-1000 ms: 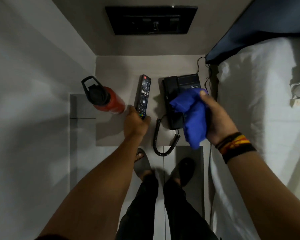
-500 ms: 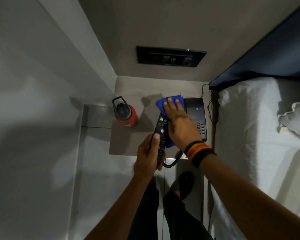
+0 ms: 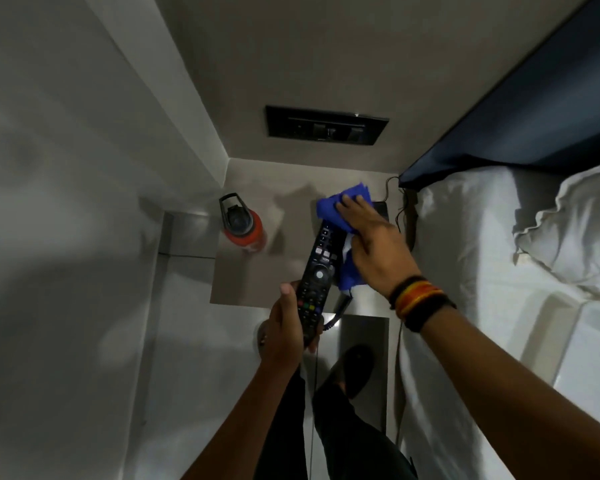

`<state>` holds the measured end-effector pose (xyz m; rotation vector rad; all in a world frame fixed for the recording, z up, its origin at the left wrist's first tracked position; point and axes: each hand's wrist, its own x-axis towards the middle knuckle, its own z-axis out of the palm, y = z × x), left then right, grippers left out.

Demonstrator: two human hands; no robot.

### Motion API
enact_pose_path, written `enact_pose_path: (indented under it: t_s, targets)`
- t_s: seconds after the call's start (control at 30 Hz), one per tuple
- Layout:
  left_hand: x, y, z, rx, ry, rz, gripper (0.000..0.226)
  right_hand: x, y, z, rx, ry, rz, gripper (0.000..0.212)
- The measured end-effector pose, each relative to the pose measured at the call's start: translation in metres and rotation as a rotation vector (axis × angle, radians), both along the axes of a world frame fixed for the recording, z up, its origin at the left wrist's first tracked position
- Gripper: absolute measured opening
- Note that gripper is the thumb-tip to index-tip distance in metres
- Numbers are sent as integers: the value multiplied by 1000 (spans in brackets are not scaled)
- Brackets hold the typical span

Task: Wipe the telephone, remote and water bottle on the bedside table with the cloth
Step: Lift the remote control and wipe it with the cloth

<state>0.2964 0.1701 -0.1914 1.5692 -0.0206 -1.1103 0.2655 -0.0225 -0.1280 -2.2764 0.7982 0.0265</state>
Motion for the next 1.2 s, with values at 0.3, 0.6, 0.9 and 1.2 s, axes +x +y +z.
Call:
enact_pose_path:
  t_s: [0.3, 0.6, 0.9, 1.2]
  targets:
    - [-20, 9, 1, 159, 7, 103, 88, -43, 70, -8, -39, 135, 293, 60]
    - [-21, -6, 21, 41, -60, 31, 100, -26, -10, 20, -114, 34, 122, 62]
    - [-27, -29, 10, 84, 37, 163, 109, -66, 76, 12, -84, 99, 376, 57]
    - [-33, -37, 24, -34, 37, 62, 109, -45, -3, 27, 1, 26, 49, 59]
